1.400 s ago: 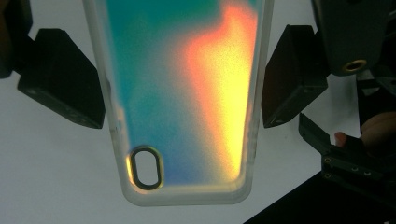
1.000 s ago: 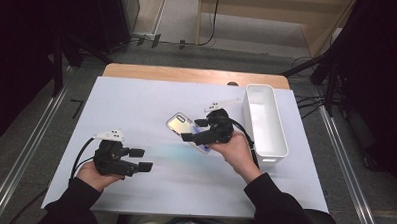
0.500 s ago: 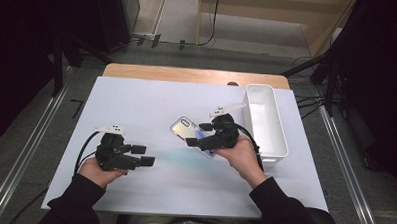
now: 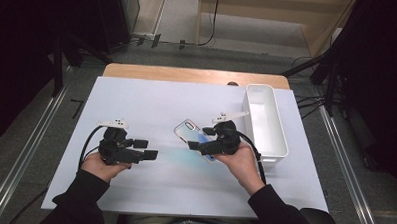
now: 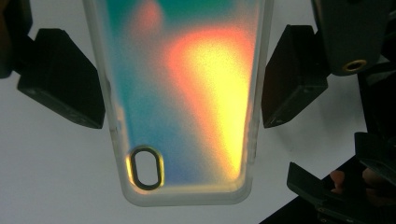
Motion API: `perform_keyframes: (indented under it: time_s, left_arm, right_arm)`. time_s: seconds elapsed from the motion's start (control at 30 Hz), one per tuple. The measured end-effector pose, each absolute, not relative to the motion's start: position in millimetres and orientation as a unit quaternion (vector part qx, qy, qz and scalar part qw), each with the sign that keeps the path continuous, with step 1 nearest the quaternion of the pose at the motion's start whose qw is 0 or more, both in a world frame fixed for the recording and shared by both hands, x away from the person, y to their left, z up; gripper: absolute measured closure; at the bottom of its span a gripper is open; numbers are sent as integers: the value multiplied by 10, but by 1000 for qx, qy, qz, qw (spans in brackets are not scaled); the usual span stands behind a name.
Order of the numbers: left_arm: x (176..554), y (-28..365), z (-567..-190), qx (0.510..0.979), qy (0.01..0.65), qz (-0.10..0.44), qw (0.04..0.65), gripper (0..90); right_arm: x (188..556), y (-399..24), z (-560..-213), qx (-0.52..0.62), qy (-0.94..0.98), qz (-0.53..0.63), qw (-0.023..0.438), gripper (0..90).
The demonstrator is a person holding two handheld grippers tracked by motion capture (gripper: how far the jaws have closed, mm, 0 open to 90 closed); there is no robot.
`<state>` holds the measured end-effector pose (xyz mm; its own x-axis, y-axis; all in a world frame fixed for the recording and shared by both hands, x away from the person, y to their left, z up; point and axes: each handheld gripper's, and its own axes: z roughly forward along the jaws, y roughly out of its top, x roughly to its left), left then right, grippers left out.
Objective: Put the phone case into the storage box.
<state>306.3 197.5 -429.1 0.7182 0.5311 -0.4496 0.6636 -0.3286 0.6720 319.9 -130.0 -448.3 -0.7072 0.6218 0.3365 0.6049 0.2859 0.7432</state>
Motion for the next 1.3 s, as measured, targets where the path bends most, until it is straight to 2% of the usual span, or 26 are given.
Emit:
perform_keyframes:
  time_s: [0.5, 0.73, 1.3]
  left_arm:
    - [3181, 1748, -4156, 819, 377, -48, 430, 265]
    - [3274, 1692, -4132, 814, 388, -60, 428, 266]
    - [3520, 1614, -4052, 799, 420, -72, 425, 273]
  right_arm:
    - [3112, -1244, -4603, 397, 793, 460, 43, 153]
    - [3129, -1200, -4624, 408, 787, 458, 60, 153]
    - [3139, -1047, -4707, 450, 761, 464, 55, 153]
